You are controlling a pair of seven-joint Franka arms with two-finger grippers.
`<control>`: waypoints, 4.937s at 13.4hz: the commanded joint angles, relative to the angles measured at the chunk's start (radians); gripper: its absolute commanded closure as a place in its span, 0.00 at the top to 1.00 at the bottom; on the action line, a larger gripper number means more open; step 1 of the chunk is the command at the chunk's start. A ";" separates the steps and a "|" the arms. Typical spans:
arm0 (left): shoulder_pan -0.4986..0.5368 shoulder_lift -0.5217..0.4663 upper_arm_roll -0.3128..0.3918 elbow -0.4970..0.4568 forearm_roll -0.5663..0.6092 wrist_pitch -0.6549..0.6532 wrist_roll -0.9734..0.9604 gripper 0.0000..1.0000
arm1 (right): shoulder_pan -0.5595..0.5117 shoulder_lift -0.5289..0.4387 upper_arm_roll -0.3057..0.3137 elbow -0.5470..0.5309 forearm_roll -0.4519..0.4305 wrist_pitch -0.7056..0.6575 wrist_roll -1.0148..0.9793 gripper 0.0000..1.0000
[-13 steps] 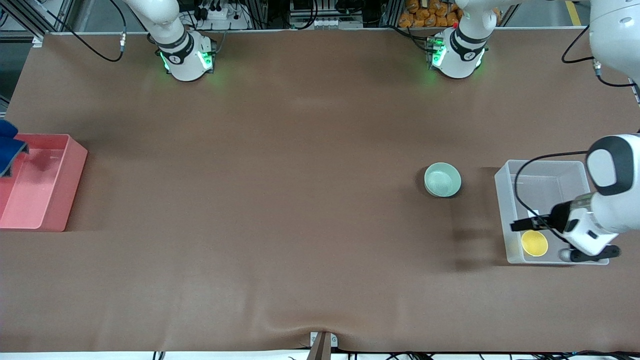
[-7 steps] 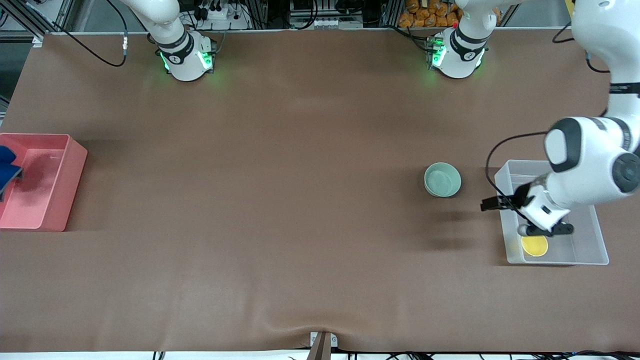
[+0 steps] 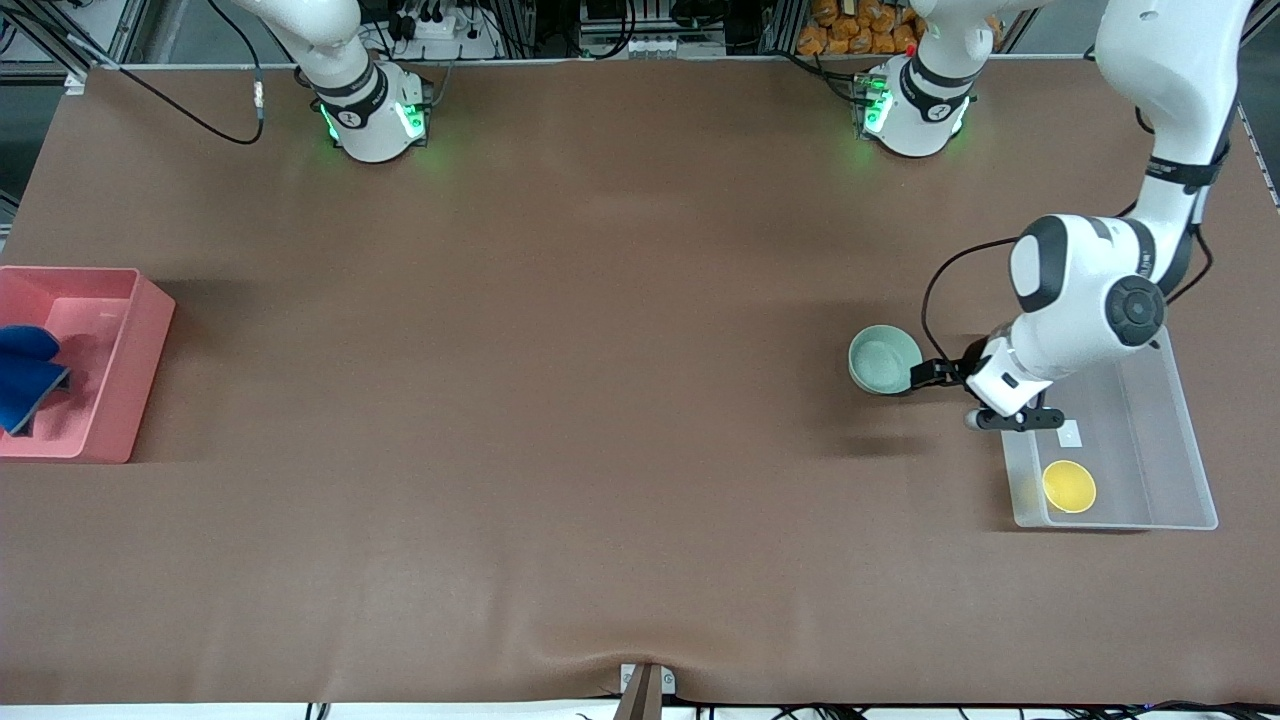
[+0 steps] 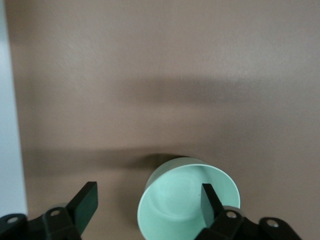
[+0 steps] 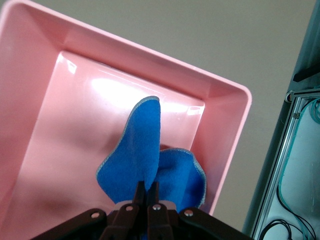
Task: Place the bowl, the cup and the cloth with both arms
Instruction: 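Move the left gripper to the pale green bowl and grasp its rim, then carry the green bowl with the left gripper into the clear tray, then lower the bowl into the clear tray and open the left gripper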
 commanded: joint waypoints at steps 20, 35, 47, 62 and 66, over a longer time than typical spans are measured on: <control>-0.029 -0.004 -0.002 0.088 0.232 -0.147 -0.252 0.00 | 0.255 -0.397 0.018 0.018 -0.003 -0.604 0.469 1.00; 0.371 0.089 -0.001 0.390 0.199 -0.374 0.216 0.00 | 0.482 -0.606 0.018 0.029 0.038 -0.842 0.819 1.00; 0.420 0.220 0.001 0.319 0.305 -0.140 0.234 0.00 | 0.522 -0.632 0.136 0.075 0.023 -0.894 0.969 1.00; 0.419 0.181 -0.036 0.402 0.314 -0.250 0.263 0.94 | 0.623 -0.607 0.027 0.138 0.066 -0.985 0.969 1.00; 0.419 0.134 -0.068 0.423 0.308 -0.284 0.248 1.00 | 0.620 -0.610 0.028 0.136 0.065 -0.975 0.969 1.00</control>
